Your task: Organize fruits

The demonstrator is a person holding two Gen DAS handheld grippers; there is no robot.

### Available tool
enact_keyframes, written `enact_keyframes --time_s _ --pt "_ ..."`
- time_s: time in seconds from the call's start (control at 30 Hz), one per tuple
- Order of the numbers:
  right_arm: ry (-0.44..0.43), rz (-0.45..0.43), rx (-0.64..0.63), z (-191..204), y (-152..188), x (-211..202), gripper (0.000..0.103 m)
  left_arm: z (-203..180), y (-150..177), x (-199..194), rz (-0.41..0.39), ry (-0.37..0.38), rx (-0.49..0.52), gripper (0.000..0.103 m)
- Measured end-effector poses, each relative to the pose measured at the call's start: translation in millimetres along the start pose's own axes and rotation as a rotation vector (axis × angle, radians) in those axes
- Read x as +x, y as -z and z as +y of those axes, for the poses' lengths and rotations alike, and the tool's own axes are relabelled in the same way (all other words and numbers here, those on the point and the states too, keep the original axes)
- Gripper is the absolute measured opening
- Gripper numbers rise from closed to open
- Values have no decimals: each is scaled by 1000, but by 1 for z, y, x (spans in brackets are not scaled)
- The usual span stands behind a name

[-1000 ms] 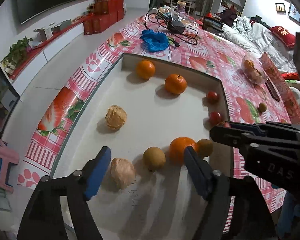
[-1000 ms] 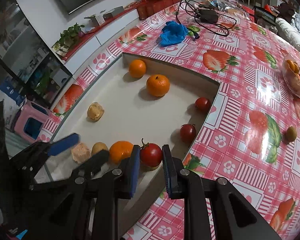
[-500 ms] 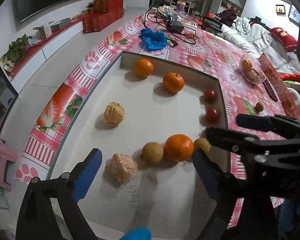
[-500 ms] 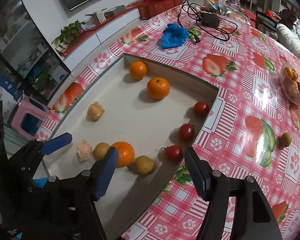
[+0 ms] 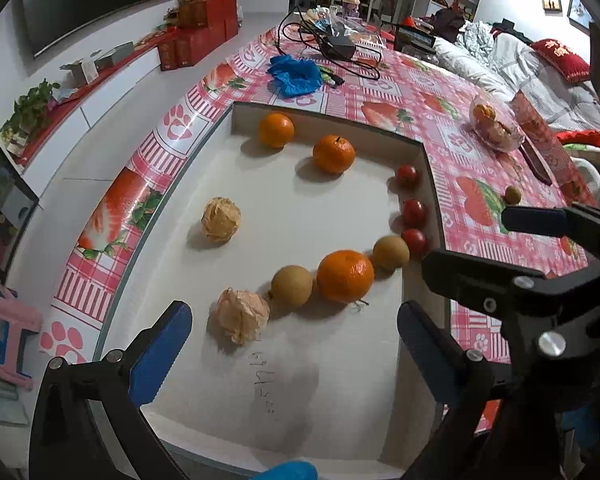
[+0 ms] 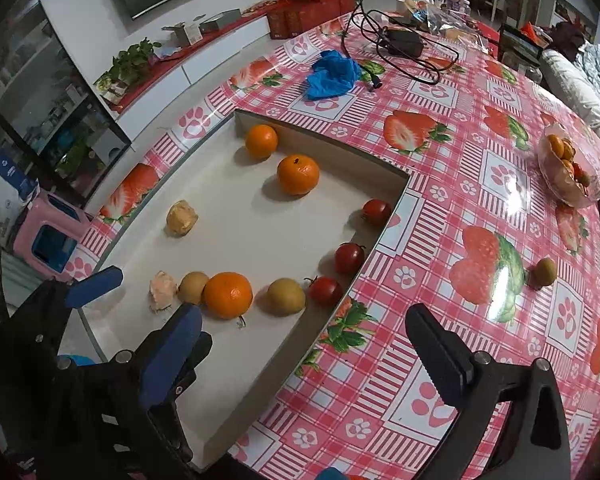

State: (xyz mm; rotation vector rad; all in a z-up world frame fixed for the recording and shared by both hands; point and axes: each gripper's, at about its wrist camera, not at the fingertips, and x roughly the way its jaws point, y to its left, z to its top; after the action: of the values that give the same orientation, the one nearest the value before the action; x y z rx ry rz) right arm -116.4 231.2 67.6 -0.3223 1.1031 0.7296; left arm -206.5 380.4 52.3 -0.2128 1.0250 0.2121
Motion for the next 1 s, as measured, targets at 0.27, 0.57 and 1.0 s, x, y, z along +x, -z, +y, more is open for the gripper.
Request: enact_keyframes --time_s 0.27,0.57,1.0 --pt "47 19 -63 9 5 1 102 -5 5 -2 9 -23 23 103" --pt "58 20 -85 12 8 -1 102 -13 7 -5 1 -55 59 103" --pt "60 26 -85 11 10 -1 102 -15 7 -6 -2 -74 58 103"
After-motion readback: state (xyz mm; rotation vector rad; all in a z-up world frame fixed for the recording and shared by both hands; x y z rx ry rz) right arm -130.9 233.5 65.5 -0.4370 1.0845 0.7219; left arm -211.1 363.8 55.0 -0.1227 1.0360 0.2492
